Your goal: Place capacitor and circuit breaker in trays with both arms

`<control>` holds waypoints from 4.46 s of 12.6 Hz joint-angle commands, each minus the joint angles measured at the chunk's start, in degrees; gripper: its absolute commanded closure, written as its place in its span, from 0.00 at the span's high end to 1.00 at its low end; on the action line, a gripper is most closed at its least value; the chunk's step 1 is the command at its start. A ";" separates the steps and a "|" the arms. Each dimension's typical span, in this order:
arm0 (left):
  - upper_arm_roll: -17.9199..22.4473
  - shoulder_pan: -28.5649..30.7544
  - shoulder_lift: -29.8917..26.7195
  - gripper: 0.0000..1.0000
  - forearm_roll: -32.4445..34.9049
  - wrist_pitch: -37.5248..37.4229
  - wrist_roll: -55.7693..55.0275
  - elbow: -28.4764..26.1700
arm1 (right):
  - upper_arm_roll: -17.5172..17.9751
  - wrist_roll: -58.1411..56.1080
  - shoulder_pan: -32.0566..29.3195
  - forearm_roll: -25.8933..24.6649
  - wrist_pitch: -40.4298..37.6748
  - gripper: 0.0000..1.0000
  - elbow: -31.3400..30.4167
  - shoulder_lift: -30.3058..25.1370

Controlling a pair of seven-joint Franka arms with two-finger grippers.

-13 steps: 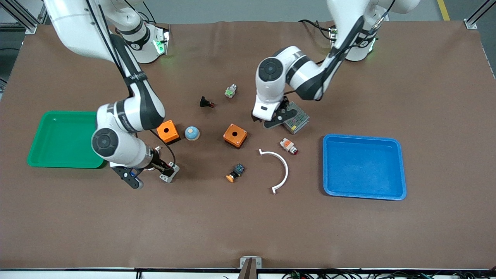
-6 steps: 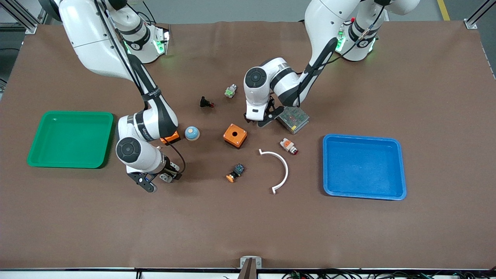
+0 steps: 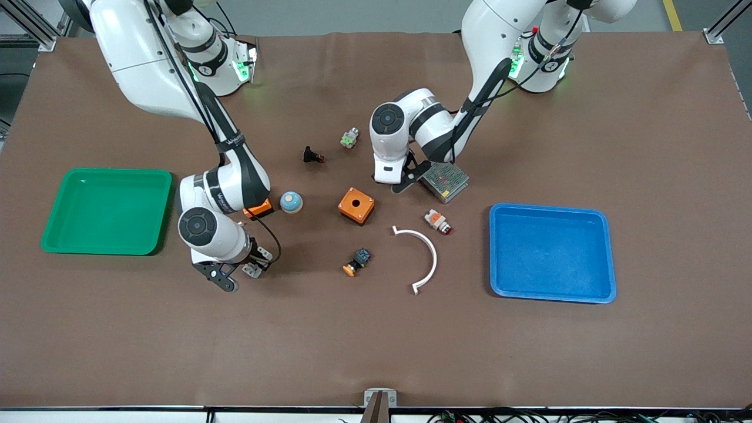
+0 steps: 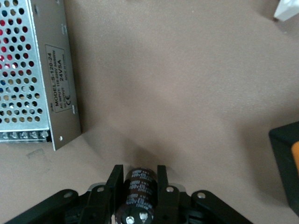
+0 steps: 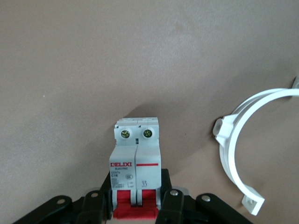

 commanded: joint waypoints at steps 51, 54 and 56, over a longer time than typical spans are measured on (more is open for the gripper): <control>6.08 41.54 -43.01 1.00 -7.95 -52.80 87.35 13.97 | -10.79 -48.17 -17.12 2.66 -40.13 1.00 15.83 -28.98; 6.26 40.48 -43.99 1.00 -7.78 -52.63 87.17 12.64 | -6.76 -47.91 -20.37 2.58 -40.39 1.00 15.48 -31.79; 6.08 40.39 -43.29 1.00 -7.34 -52.10 87.08 13.69 | -4.82 -47.82 -21.17 2.31 -41.62 1.00 15.13 -33.20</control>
